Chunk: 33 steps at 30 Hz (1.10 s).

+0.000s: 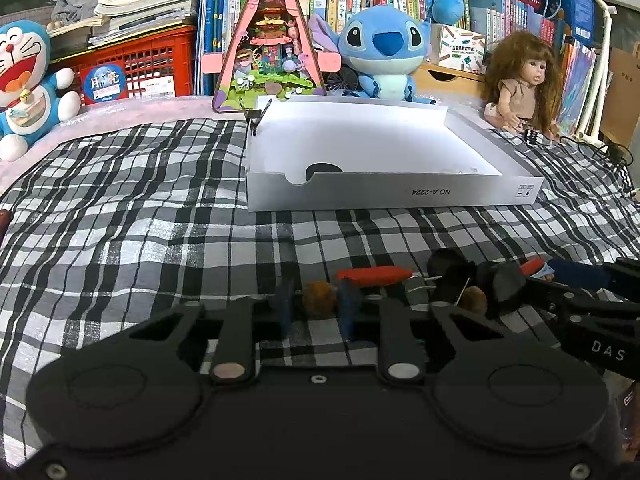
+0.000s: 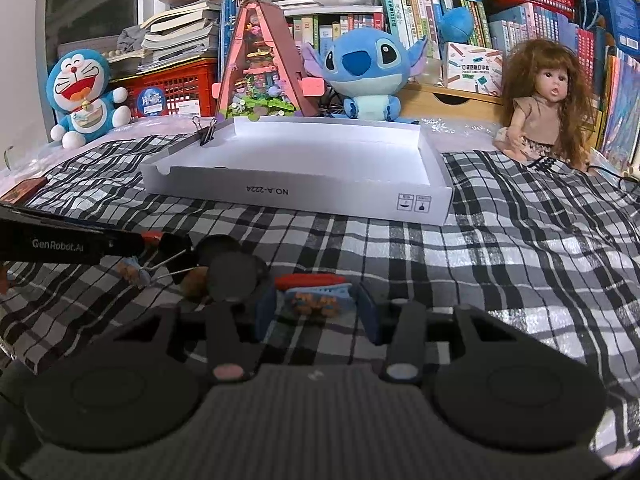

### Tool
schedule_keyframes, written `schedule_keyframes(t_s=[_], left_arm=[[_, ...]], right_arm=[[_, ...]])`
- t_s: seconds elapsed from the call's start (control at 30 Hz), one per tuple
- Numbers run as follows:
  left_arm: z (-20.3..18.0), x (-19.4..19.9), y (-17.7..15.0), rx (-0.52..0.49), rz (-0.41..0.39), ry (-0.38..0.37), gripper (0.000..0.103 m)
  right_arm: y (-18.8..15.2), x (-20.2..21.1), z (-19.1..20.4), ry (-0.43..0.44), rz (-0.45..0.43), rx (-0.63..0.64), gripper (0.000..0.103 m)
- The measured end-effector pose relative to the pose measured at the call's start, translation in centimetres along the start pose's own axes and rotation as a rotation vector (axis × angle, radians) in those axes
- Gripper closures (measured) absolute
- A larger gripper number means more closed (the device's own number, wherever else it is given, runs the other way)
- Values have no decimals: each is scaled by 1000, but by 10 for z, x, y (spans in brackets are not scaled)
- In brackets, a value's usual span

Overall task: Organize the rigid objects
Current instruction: 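Grasp a brown ball with the left tool while the right grasps a blue bead toy, then carry the brown ball into the white tray and open the left tool while the right releases the blue toy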

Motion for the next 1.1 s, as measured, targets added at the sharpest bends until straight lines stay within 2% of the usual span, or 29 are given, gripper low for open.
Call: schedule_keyframes(t_s=[0.1, 0.5, 0.9, 1.1], left_arm=[[0, 2, 1, 2, -5, -3, 84], [0, 16, 10, -21, -49, -9, 84], [11, 21, 54, -12, -113, -8, 84], [16, 11, 77, 13, -96, -47, 84]], right_arm=[[1, 1, 0, 6, 9, -11, 59], [13, 6, -5, -9, 3, -12, 60], [43, 3, -15, -33, -32, -20, 60], [62, -6, -23, -44, -23, -19, 60]])
Point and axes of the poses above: each gripper's, at about its wrist camera, not at the fingertips, and x roughly against the way its jaws point, z to its left, y to its top, the point moved 5 cm from there along -x, roughly the way its jaws point, and after that the axes turned 2 degrees about -x, right-handed, at the moved point
